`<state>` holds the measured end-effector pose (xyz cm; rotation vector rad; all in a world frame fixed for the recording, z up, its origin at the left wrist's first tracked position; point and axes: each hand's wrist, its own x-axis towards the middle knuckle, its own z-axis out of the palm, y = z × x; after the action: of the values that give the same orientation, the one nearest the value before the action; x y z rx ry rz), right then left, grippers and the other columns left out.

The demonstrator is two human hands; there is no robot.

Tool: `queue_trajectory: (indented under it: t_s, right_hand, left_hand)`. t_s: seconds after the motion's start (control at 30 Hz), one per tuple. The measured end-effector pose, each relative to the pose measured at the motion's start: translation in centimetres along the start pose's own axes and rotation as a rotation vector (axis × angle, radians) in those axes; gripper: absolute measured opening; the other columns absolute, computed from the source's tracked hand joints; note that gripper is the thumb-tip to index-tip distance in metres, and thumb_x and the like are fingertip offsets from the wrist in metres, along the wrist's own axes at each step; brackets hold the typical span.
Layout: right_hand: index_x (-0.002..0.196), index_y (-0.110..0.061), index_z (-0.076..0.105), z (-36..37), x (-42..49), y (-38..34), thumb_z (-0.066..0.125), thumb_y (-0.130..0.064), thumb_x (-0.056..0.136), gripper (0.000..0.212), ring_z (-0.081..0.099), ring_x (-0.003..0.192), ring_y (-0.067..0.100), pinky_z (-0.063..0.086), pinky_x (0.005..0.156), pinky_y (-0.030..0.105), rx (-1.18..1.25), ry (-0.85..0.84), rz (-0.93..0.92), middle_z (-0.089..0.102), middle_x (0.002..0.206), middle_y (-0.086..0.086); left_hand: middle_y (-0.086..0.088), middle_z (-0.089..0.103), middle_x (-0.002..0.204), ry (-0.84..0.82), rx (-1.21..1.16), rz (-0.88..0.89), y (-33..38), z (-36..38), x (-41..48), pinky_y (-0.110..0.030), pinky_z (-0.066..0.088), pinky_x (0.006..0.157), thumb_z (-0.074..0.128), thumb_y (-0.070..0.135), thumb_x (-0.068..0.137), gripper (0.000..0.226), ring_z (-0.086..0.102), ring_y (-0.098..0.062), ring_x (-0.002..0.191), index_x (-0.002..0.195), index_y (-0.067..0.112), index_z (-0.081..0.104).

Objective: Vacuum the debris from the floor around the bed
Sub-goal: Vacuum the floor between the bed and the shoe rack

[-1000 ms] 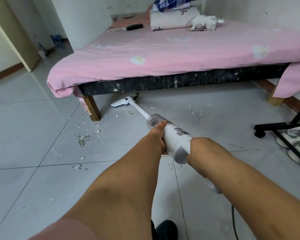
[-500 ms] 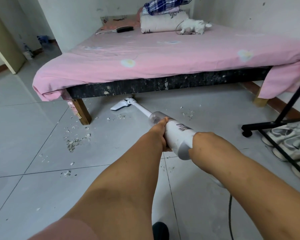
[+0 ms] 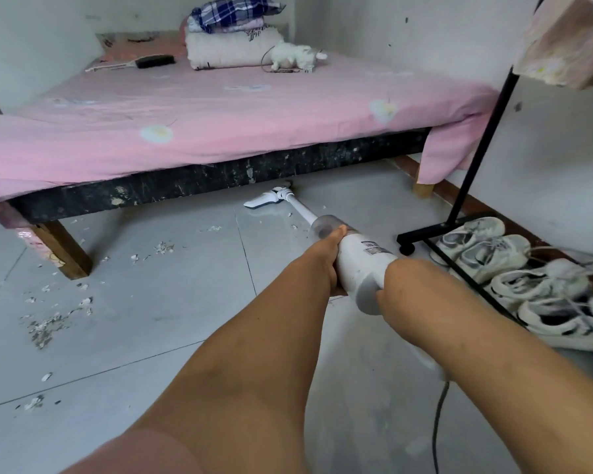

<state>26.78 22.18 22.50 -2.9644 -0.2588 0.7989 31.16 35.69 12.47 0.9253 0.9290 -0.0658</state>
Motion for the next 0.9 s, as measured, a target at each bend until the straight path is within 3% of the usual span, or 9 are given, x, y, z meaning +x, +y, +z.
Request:
queue_trajectory:
  t_s: [0.07,0.13,0.2,0.27,0.43,0.57,0.67,0.73,0.9]
  right_hand:
    - [0.094,-0.013,0.05,0.0,0.4,1.4,0.049,-0.03,0.094,0.017,0.05,0.083,0.021,0.038,0.08,0.026,0.108,0.01,0.0,0.051,0.086,0.008]
    - [0.086,-0.01,0.046,-0.2,0.7,2.5,0.044,-0.032,0.095,0.024,0.039,0.064,0.022,0.035,0.068,0.024,0.115,0.095,-0.056,0.037,0.068,0.005]
    - [0.102,-0.019,0.051,-0.5,0.5,3.4,0.046,-0.035,0.094,0.018,0.043,0.071,0.022,0.034,0.067,0.026,0.109,0.066,0.011,0.052,0.084,0.007]
    - [0.127,-0.018,0.052,-0.9,0.8,4.4,0.05,-0.035,0.092,0.039,0.046,0.086,0.021,0.034,0.073,0.028,0.107,0.034,0.094,0.057,0.118,0.007]
    - [0.088,-0.013,0.05,-0.7,1.3,7.4,0.045,-0.034,0.095,0.023,0.035,0.056,0.019,0.033,0.062,0.027,0.093,0.107,0.076,0.042,0.069,0.005]
    - [0.103,-0.017,0.056,-1.2,0.7,7.7,0.047,-0.028,0.097,0.015,0.037,0.071,0.015,0.036,0.073,0.023,0.108,0.111,0.049,0.042,0.076,0.001]
    - [0.125,-0.013,0.054,-1.3,0.7,8.6,0.047,-0.029,0.098,0.032,0.034,0.074,0.013,0.032,0.077,0.022,0.153,0.053,0.079,0.051,0.087,0.003]
    - [0.127,-0.012,0.053,-1.1,1.4,9.2,0.048,-0.029,0.097,0.035,0.039,0.086,0.014,0.035,0.081,0.023,0.138,0.032,0.076,0.057,0.118,0.005]
    - [0.125,-0.01,0.052,-0.7,3.6,9.7,0.045,-0.028,0.099,0.033,0.042,0.086,0.013,0.036,0.081,0.022,0.105,0.014,0.053,0.056,0.121,0.004]
  left_hand:
    - [-0.01,0.073,0.108,-0.019,0.024,-0.006,-0.3,1.7,0.5,-0.051,0.056,0.085,0.07,0.063,0.082,0.063,0.069,-0.032,0.098,0.12,0.014,0.063]
    - [-0.011,0.072,0.114,-0.042,0.038,-0.013,-0.9,3.2,0.7,-0.053,0.054,0.093,0.071,0.063,0.081,0.066,0.069,-0.033,0.103,0.123,0.013,0.062]
    - [-0.012,0.072,0.115,-0.069,0.054,-0.024,-1.3,4.4,1.1,-0.055,0.053,0.095,0.072,0.062,0.081,0.068,0.069,-0.034,0.103,0.125,0.012,0.06]
    - [-0.013,0.072,0.115,-0.096,0.065,-0.037,-1.8,6.0,1.3,-0.055,0.053,0.096,0.072,0.062,0.081,0.067,0.069,-0.034,0.103,0.125,0.012,0.06]
    - [-0.013,0.072,0.112,-0.162,0.128,-0.048,-3.1,9.3,1.6,-0.051,0.056,0.085,0.07,0.063,0.082,0.066,0.07,-0.033,0.098,0.122,0.011,0.061]
    - [-0.013,0.073,0.11,-0.207,0.14,-0.038,-3.5,10.2,1.4,-0.049,0.056,0.076,0.068,0.062,0.085,0.062,0.07,-0.031,0.092,0.12,0.011,0.063]
    - [-0.012,0.074,0.105,-0.216,0.174,-0.034,-4.2,11.1,1.3,-0.047,0.057,0.076,0.068,0.061,0.085,0.058,0.071,-0.03,0.091,0.115,0.011,0.064]
    - [-0.012,0.075,0.109,-0.218,0.148,-0.037,-4.5,11.8,2.1,-0.047,0.057,0.081,0.069,0.061,0.085,0.057,0.072,-0.03,0.095,0.113,0.011,0.066]
    - [-0.011,0.076,0.089,-0.216,0.105,-0.059,-4.9,12.6,3.6,-0.039,0.057,0.06,0.07,0.062,0.084,0.052,0.072,-0.028,0.077,0.099,0.012,0.068]
